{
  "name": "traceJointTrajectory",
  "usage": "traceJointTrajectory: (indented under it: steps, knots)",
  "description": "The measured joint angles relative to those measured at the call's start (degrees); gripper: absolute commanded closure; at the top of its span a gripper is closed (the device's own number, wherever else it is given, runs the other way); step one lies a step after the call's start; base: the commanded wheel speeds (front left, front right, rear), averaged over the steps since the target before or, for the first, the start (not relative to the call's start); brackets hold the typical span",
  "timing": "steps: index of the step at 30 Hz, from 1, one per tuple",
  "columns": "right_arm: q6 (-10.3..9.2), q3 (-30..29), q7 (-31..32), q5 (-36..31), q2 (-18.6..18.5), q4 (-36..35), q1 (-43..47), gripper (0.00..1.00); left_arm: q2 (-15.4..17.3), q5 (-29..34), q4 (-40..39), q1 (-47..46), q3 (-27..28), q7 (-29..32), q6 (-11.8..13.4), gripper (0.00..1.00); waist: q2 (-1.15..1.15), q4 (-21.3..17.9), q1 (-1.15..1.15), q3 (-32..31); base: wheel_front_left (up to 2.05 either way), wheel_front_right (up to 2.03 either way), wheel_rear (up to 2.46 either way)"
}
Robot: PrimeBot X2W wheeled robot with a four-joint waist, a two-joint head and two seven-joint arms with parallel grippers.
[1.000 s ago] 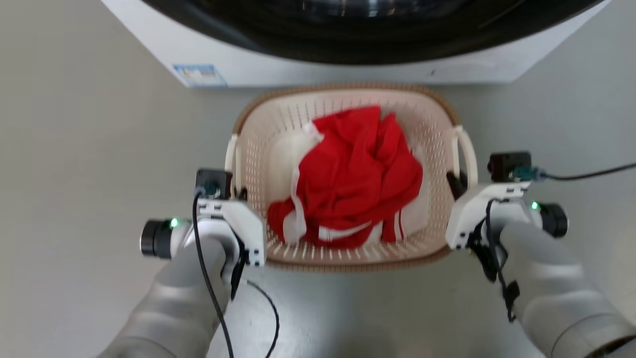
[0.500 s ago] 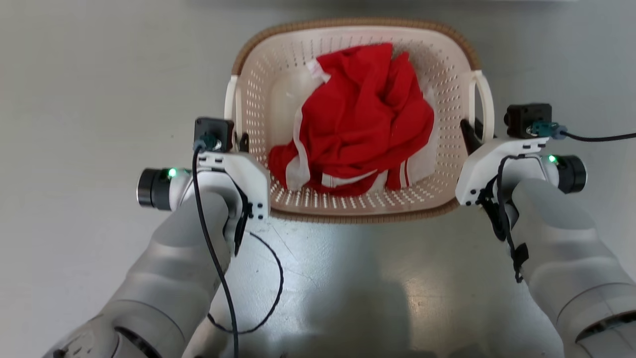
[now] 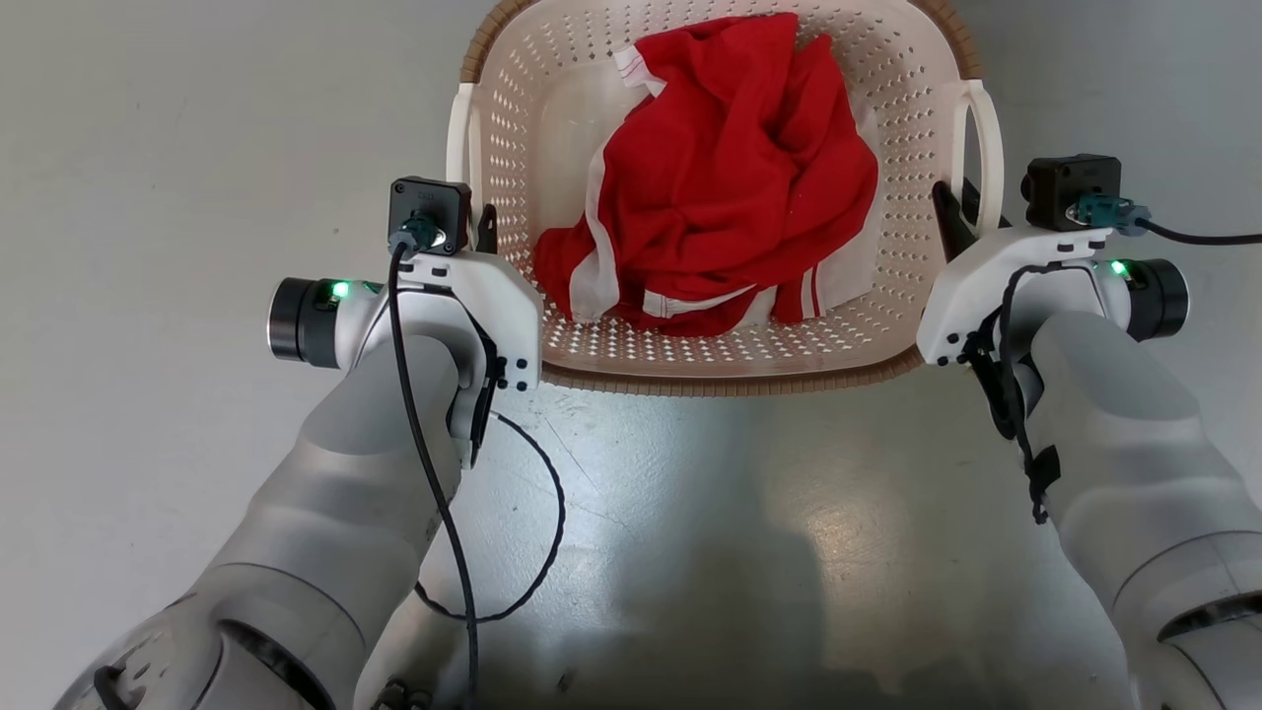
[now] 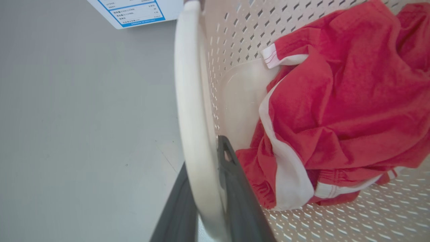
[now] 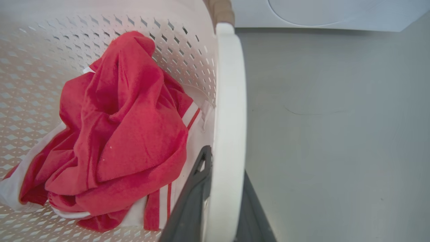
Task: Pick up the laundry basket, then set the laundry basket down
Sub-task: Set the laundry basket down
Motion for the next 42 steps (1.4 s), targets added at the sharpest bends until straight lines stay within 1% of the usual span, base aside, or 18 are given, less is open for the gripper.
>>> traceJointTrajectory:
  steps: [14,23,25,26,27,29,30,31,32,33,34,35,42]
  knots:
    - [0.0,0.47,-0.49,0.38,-0.07,0.0,-0.64,1.0,0.0,2.88,-0.32,-0.79,1.82,0.0,0.0,1.0,0.0,-0.37,0.0,2.06,0.0,0.0,0.0]
    - [0.0,0.7,-0.68,0.38,-0.13,-0.07,-1.13,1.0,0.0,3.32,-0.34,-0.97,2.64,-0.18,-0.01,1.0,0.0,-0.47,0.0,2.52,0.0,0.0,0.0]
    - [0.0,0.9,-0.69,0.38,-0.13,-0.11,-1.14,0.84,0.0,3.32,-0.26,-0.98,2.71,-0.21,-0.01,1.0,0.0,-0.49,0.0,2.55,0.0,0.0,0.0]
    - [0.0,1.07,-0.68,0.38,-0.15,-0.1,-1.14,0.8,0.0,3.32,-0.25,-0.99,2.72,-0.23,-0.01,1.0,0.0,-0.5,0.0,2.57,0.0,0.0,0.0]
    - [0.0,1.07,-0.68,0.38,-0.15,-0.1,-1.14,0.76,0.0,3.32,-0.25,-0.99,2.72,-0.23,-0.01,0.89,0.0,-0.5,0.0,2.57,0.0,0.0,0.0]
    - [0.0,1.54,-0.68,0.38,-0.2,-0.1,-1.13,0.74,0.0,3.32,-0.15,-1.04,2.68,-0.18,-0.01,0.74,0.0,-0.51,0.0,2.6,0.0,0.0,0.0]
    - [0.0,1.68,-0.68,0.38,-0.19,-0.12,-1.14,0.72,0.0,3.32,-0.02,-1.04,2.66,-0.18,-0.01,0.6,0.0,-0.52,0.0,2.59,0.0,0.0,0.0]
    - [0.01,1.72,-0.68,0.38,-0.15,-0.14,-1.14,0.66,0.0,3.32,0.0,-1.04,2.66,-0.18,-0.01,0.5,0.0,-0.52,0.0,2.59,0.0,0.0,0.0]
    - [0.01,1.72,-0.68,0.37,-0.14,-0.14,-1.14,0.53,0.03,3.32,0.02,-1.04,2.66,-0.18,0.0,0.39,0.0,-0.53,0.0,2.57,0.0,0.0,0.0]
    - [0.04,1.71,-0.68,0.36,-0.13,-0.14,-1.14,0.02,0.04,3.31,0.1,-1.04,2.66,-0.18,0.0,0.22,0.0,-0.54,0.0,2.54,0.0,0.0,0.0]
    - [0.04,1.67,-0.69,0.31,-0.13,-0.14,-1.14,0.0,0.04,3.31,0.1,-1.04,2.66,-0.18,0.0,0.02,0.0,-0.54,0.0,2.49,0.0,0.0,0.0]
    - [0.05,1.6,-0.69,0.19,-0.13,-0.15,-1.14,0.0,0.03,3.31,0.13,-1.04,2.66,-0.18,0.0,0.0,0.0,-0.54,0.0,2.42,0.0,0.0,0.0]
    - [0.05,0.35,-1.13,-0.37,-0.12,-0.15,-1.13,0.0,-0.07,3.31,0.35,-1.03,2.82,-0.18,0.32,0.0,0.0,-0.44,0.0,1.13,0.0,0.0,0.0]
